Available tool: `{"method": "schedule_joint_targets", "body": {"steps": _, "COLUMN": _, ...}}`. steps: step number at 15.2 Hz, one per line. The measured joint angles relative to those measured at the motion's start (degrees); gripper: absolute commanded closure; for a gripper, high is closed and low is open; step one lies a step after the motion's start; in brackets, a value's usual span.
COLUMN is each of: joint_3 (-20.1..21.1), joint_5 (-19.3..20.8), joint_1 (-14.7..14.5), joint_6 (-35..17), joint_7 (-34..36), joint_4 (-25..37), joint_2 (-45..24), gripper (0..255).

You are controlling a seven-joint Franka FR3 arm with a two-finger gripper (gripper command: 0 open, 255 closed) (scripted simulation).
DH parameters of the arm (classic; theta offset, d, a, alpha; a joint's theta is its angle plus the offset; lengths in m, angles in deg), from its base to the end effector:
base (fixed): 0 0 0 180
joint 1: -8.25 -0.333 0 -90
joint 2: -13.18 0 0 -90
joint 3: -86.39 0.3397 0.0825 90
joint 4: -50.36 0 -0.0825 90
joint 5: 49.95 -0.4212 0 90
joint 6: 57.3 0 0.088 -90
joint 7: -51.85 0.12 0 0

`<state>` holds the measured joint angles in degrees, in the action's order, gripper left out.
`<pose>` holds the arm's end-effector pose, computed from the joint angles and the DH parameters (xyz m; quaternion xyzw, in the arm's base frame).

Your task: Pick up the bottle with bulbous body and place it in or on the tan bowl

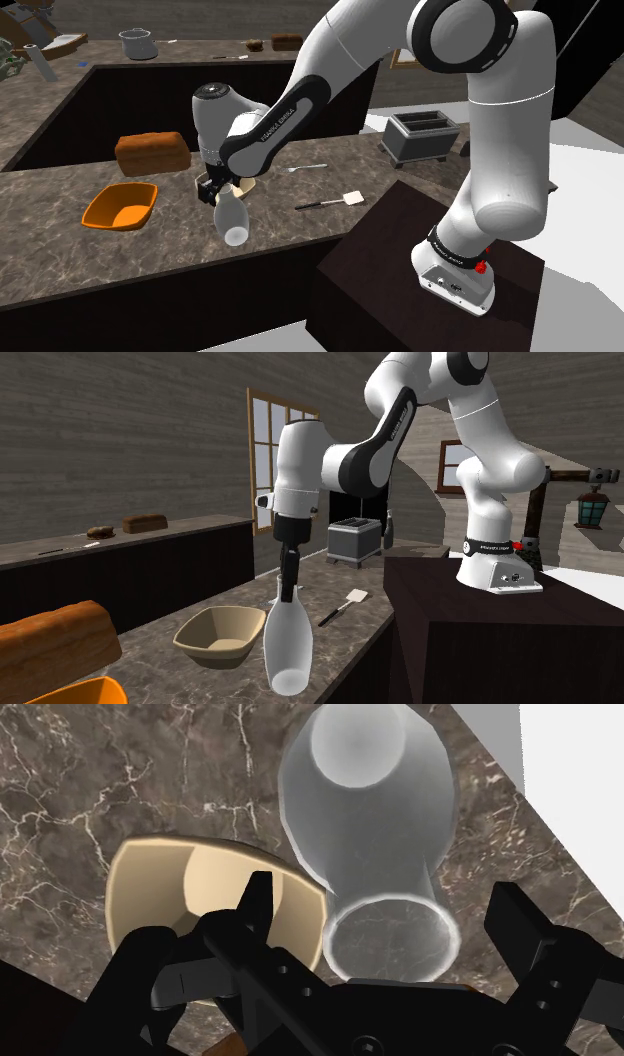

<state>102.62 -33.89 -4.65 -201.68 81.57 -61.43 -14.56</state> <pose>0.5858 0.3190 0.2282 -0.9945 -0.0852 -0.0608 0.0076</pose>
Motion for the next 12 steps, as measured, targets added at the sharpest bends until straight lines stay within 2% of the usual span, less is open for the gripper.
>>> {"method": "schedule_joint_targets", "body": {"steps": 3, "joint_3": 0.0, "joint_5": 0.0, "joint_1": 0.0, "joint_6": -0.1, "joint_7": 0.0, "joint_4": 0.0, "joint_2": -0.1, "gripper": 0}}
{"method": "schedule_joint_targets", "body": {"steps": 4, "joint_3": 0.0, "joint_5": 0.0, "joint_1": 0.0, "joint_6": -0.1, "joint_7": 0.0, "joint_4": 0.0, "joint_2": -0.1, "gripper": 255}}
{"method": "schedule_joint_targets", "body": {"steps": 12, "joint_3": 0.0, "joint_5": 0.0, "joint_1": 0.0, "joint_6": -0.1, "joint_7": 0.0, "joint_4": 0.0, "joint_2": -0.1, "gripper": 255}}
